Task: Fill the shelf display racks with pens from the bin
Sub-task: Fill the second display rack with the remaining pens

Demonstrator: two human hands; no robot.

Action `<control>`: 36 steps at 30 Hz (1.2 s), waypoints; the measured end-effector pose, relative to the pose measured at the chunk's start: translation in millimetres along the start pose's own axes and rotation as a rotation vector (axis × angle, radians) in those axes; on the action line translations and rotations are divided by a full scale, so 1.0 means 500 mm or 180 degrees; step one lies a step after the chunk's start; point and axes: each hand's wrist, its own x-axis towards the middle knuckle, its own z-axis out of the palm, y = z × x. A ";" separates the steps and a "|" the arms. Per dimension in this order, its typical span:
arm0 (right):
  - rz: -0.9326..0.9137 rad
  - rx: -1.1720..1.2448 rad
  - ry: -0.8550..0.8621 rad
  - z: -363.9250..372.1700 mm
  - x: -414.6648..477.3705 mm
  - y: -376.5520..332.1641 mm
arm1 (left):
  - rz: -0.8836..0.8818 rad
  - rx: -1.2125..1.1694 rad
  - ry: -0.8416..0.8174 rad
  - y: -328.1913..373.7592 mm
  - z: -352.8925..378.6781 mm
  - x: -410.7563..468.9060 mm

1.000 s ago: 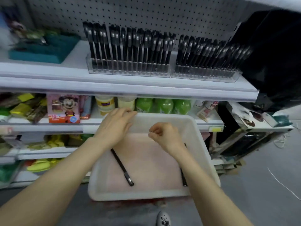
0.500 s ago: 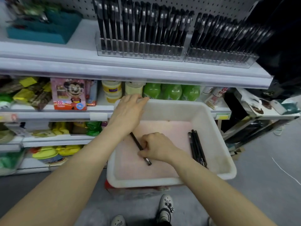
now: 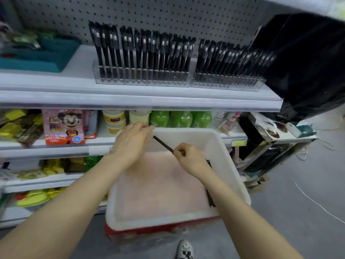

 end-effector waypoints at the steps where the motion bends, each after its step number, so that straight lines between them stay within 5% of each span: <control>1: -0.0032 0.0098 0.0039 -0.021 0.003 0.003 | 0.0004 -0.0024 0.0013 0.005 -0.004 0.009; 11: -0.0352 0.1159 0.1004 -0.239 0.050 0.042 | 0.0832 -0.0225 0.0101 0.179 -0.014 0.184; 19: -0.0154 0.3085 0.1442 -0.366 0.118 0.094 | 0.0899 -0.0459 0.0241 0.323 0.022 0.310; 30: -0.0603 0.1765 0.2376 -0.590 0.263 0.139 | 0.0585 0.0547 0.0789 0.359 0.041 0.461; 36: -0.0810 0.1182 0.2385 -0.606 0.324 0.120 | 0.0425 0.0528 0.0909 0.356 0.059 0.464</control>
